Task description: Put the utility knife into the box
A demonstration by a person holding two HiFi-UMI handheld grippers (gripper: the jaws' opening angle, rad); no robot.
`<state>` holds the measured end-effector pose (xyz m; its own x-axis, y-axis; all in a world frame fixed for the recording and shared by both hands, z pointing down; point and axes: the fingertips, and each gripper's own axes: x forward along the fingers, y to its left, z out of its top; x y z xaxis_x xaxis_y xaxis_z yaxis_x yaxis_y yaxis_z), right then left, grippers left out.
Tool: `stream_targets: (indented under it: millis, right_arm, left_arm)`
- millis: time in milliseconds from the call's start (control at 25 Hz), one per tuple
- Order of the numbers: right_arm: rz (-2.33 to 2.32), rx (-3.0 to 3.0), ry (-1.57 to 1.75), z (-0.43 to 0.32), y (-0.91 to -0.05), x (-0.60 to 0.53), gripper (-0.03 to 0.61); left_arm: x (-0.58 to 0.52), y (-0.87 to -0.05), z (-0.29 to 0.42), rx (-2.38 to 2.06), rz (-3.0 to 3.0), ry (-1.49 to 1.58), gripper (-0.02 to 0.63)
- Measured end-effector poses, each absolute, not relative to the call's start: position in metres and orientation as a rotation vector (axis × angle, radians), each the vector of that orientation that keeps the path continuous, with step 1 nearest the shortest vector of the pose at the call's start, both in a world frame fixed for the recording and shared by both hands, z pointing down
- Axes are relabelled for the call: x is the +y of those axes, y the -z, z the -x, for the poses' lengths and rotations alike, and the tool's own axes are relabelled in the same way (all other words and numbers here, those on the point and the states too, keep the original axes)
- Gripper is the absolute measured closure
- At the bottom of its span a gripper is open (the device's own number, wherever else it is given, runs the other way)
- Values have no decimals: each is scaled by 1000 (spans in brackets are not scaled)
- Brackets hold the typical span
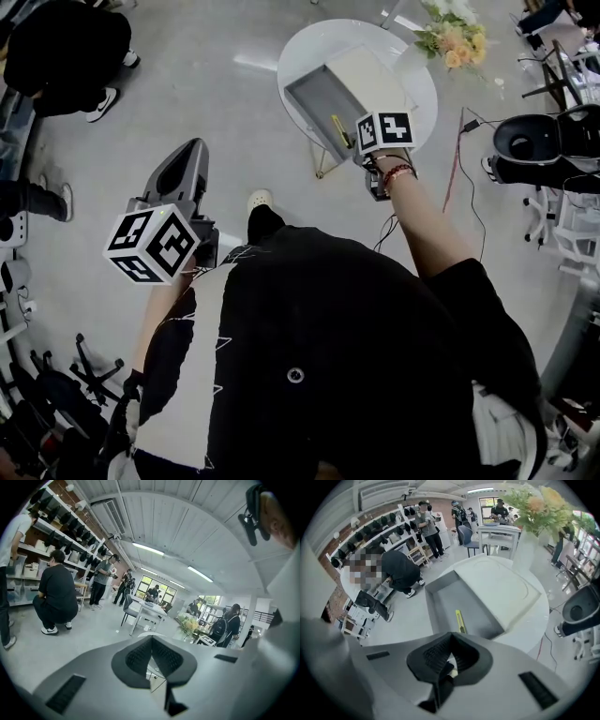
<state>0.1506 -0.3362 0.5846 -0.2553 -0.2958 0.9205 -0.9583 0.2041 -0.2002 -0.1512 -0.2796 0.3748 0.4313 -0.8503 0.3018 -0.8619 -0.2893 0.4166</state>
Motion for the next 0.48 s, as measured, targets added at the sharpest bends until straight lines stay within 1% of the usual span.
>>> stream_targets:
  millis: [480]
  right_arm:
    - [-1205,-1964,-1218,-113,-543,-301,572]
  left_arm:
    - [-251,-377,116,-1404,-2196,-40,603]
